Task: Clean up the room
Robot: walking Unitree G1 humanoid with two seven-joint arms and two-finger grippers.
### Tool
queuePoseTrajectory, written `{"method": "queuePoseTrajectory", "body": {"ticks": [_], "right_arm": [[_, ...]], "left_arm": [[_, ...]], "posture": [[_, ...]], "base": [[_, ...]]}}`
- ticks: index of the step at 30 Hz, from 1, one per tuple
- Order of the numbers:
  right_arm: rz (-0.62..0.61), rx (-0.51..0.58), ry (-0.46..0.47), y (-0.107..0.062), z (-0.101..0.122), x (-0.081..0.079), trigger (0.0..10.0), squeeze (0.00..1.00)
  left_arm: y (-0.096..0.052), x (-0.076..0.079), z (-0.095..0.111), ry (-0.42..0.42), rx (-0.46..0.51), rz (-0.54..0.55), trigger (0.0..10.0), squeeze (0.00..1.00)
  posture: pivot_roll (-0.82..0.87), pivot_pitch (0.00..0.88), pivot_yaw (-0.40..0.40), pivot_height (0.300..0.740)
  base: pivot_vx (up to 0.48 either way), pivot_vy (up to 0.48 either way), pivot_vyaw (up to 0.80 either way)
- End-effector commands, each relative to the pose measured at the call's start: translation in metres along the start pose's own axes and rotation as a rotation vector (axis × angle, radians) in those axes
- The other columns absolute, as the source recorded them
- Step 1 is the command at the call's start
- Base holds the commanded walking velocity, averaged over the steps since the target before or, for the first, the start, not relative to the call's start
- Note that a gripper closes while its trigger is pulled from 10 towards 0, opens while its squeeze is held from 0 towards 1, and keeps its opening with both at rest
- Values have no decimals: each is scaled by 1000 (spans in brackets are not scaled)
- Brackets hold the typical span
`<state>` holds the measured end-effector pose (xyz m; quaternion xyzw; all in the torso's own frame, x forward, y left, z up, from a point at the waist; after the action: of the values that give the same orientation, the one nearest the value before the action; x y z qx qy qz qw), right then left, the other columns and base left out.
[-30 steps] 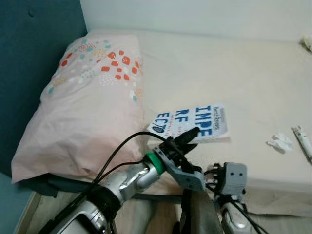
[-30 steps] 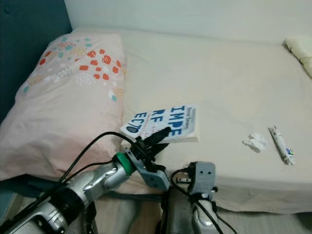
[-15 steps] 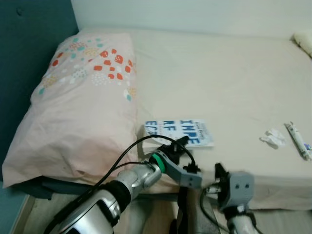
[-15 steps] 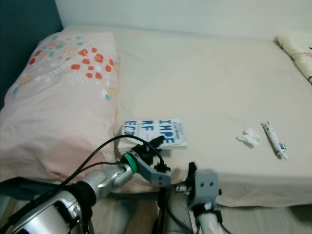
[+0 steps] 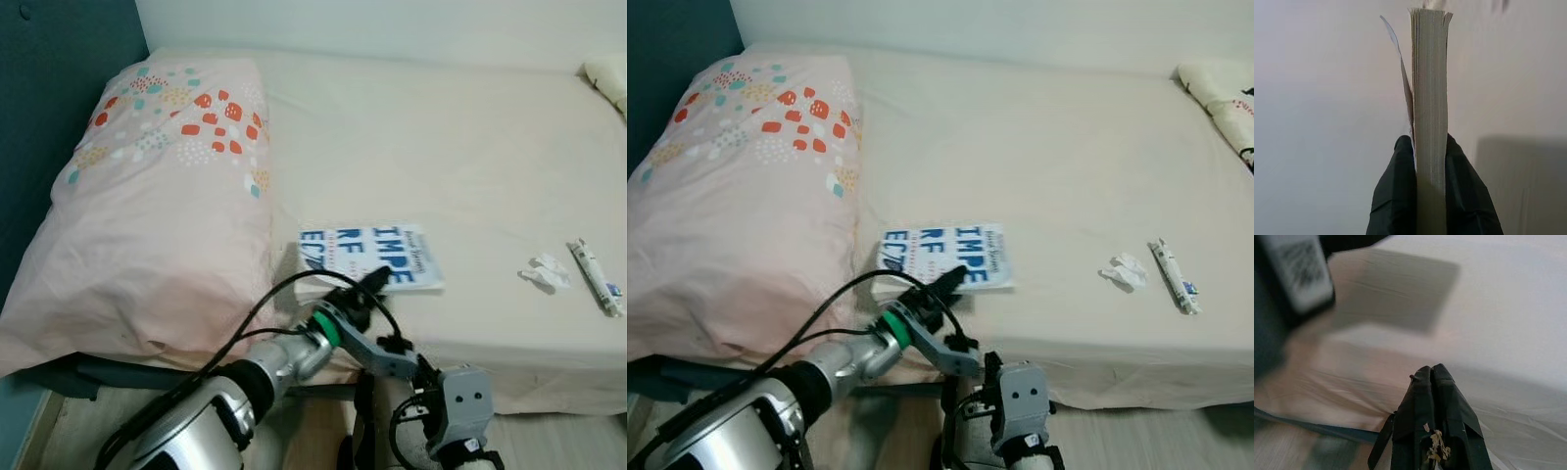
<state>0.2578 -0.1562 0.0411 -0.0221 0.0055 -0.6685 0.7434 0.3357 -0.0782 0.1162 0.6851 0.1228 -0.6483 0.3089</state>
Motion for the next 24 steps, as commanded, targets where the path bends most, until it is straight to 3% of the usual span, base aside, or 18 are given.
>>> {"method": "queuePoseTrajectory", "body": {"ticks": [1,3,4,6,10,13,14,18,19,20,24], "right_arm": [[-8,-33,2,-5,-7,3,10000,0],[-3,-34,0,-5,-6,3,10000,0],[4,-33,-4,-5,-5,1,10000,0],[4,-33,-4,-5,-5,1,10000,0],[21,-30,-6,-6,-1,-4,10000,0],[21,-30,-6,-6,-1,-4,10000,0],[26,-30,0,-6,0,-7,10000,0],[28,-30,2,-6,1,-8,10000,0],[29,-30,5,-5,2,-9,10000,0],[29,-29,8,-5,2,-10,10000,0],[32,-28,11,-5,3,-11,10000,0]], "left_arm": [[3,-4,12,-13,46,33,10000,0],[3,0,16,2,57,18,10000,0],[2,11,13,35,26,-49,10000,0],[2,11,13,35,26,-49,10000,0],[2,26,-2,84,-77,-171,10000,0],[2,26,-2,84,-77,-171,10000,0],[0,32,-14,110,-125,-237,10000,24],[-3,34,-20,114,-146,-265,10000,71],[-6,35,-28,118,-176,-281,10000,624],[-8,33,-36,124,-204,-280,10000,918],[-10,25,-52,139,-257,-252,10000,973]], "posture": [[-102,141,-13,530],[-102,141,-13,530],[-108,145,-14,530],[-108,145,-14,530],[-128,161,-8,530],[-128,161,-8,530],[-130,166,-7,530],[-130,170,-5,530],[-129,174,-4,530],[-126,177,-5,530],[-126,177,-5,530]], "base": [[0,0,0],[0,0,0],[0,0,0],[0,0,0],[0,0,0],[0,0,0],[0,0,0],[0,0,0],[0,0,0],[0,0,0],[0,0,0]]}}
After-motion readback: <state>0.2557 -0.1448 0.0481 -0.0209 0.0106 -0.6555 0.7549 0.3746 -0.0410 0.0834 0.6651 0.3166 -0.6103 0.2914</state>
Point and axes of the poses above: a point about 5 cm out from each wrist's last joint towards the gripper, its own y axis pointing out of the wrist towards the gripper, its own z axis along the axis of the wrist's last joint, x = y × z, the point moved 6 cm from there along y, pointing out of the wrist towards the gripper, and after that the axes turned 5 degrees about y, right-handed, at the moved point
